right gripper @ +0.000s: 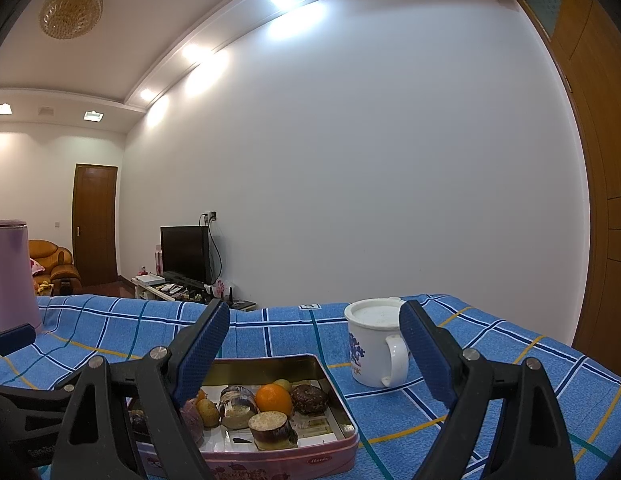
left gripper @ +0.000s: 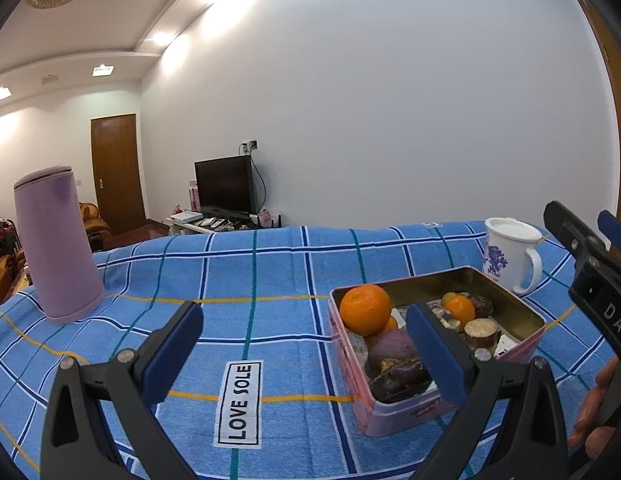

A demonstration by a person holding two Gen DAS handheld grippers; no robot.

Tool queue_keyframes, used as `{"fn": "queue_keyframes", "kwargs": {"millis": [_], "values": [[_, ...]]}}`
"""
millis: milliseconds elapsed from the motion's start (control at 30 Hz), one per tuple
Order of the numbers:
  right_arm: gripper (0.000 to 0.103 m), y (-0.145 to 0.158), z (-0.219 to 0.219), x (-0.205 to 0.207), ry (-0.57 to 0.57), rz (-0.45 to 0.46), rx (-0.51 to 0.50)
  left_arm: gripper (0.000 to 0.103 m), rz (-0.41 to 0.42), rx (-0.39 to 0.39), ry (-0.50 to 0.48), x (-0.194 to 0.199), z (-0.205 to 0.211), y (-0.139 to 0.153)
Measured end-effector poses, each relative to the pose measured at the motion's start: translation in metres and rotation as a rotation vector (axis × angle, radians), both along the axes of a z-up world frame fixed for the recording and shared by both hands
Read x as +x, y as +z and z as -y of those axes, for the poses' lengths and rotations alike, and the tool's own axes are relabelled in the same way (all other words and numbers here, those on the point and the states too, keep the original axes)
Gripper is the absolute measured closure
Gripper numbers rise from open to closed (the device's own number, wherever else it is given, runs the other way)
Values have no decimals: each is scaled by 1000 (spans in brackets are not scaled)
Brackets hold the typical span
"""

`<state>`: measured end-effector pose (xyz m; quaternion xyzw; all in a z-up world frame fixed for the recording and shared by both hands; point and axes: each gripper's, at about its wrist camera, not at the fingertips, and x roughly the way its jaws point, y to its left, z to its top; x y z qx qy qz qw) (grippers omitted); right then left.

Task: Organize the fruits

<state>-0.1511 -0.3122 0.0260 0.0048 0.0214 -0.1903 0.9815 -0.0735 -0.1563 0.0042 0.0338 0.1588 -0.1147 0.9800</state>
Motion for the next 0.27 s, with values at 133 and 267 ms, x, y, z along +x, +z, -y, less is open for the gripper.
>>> {"fn": "queue_keyframes", "kwargs": {"millis": [133,267], "values": [[15,-3,2,2,-2,-2,0,0,-1,4,4,1,0,0],[15,-3,2,4,-2,-4,0,0,-5,7,12,2,1,0]]}}
